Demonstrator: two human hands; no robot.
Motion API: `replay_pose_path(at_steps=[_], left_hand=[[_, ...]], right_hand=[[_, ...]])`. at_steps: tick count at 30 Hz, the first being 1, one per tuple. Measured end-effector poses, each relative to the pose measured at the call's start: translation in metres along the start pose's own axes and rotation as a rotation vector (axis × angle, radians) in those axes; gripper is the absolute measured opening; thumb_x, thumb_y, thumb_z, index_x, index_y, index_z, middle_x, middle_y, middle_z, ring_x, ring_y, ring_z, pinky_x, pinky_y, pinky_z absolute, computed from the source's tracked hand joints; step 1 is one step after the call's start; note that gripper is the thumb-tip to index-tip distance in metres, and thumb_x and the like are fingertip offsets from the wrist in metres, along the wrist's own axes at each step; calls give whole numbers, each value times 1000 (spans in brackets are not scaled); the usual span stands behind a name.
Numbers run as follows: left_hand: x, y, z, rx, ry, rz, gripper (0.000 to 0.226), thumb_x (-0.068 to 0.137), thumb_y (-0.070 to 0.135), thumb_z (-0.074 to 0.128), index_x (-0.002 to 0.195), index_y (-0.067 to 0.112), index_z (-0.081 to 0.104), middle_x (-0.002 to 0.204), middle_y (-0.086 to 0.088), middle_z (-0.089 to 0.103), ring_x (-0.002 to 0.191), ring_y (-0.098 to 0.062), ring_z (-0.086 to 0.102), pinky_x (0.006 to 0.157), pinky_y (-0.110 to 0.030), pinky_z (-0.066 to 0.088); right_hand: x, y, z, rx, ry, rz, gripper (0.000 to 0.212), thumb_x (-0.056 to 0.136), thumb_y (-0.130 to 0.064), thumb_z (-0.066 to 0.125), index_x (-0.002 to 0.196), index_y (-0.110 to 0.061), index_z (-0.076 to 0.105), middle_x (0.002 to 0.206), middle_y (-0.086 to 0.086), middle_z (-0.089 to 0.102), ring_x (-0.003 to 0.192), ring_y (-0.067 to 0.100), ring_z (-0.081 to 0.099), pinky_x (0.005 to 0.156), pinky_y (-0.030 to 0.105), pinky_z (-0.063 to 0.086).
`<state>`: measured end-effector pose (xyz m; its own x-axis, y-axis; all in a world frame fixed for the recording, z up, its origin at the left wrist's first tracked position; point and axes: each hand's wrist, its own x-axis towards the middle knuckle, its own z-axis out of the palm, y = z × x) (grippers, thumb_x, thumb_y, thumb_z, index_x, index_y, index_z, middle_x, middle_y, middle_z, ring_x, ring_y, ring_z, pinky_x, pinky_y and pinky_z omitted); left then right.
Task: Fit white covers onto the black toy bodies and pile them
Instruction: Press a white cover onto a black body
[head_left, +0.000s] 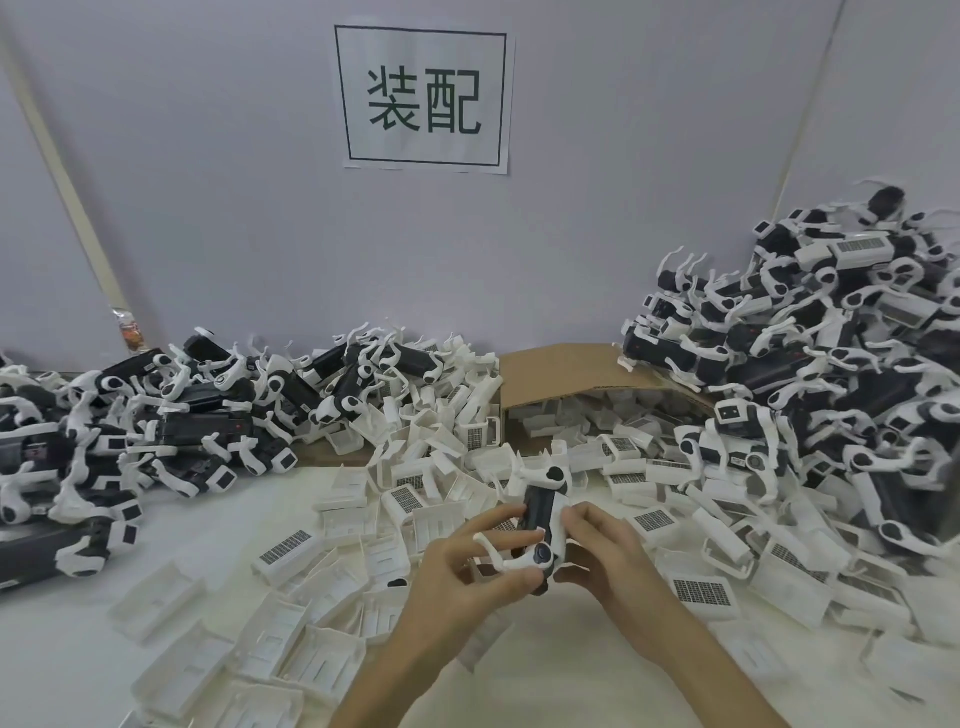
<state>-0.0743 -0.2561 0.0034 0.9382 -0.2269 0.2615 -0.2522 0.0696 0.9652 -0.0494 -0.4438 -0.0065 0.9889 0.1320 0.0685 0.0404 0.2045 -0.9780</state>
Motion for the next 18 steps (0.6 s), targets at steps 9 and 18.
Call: replay_pose_path(at_steps=[9, 18], left_hand=[[4, 0, -10, -214, 31, -146, 34, 72, 26, 76, 104, 16, 80, 126, 6, 71, 114, -16, 68, 91, -30, 52], [2, -3, -5, -151, -54, -203, 58, 70, 18, 81, 126, 18, 64, 115, -1, 76, 107, -19, 72, 87, -24, 55]], right_hand=[[2, 0, -3, 34, -60, 12, 31, 82, -27, 65, 100, -3, 60, 88, 10, 67, 76, 16, 66, 64, 25, 49], [0, -2, -4, 32, -67, -49, 27, 79, -21, 71, 93, -1, 61, 90, 16, 62, 82, 26, 57, 71, 35, 47]])
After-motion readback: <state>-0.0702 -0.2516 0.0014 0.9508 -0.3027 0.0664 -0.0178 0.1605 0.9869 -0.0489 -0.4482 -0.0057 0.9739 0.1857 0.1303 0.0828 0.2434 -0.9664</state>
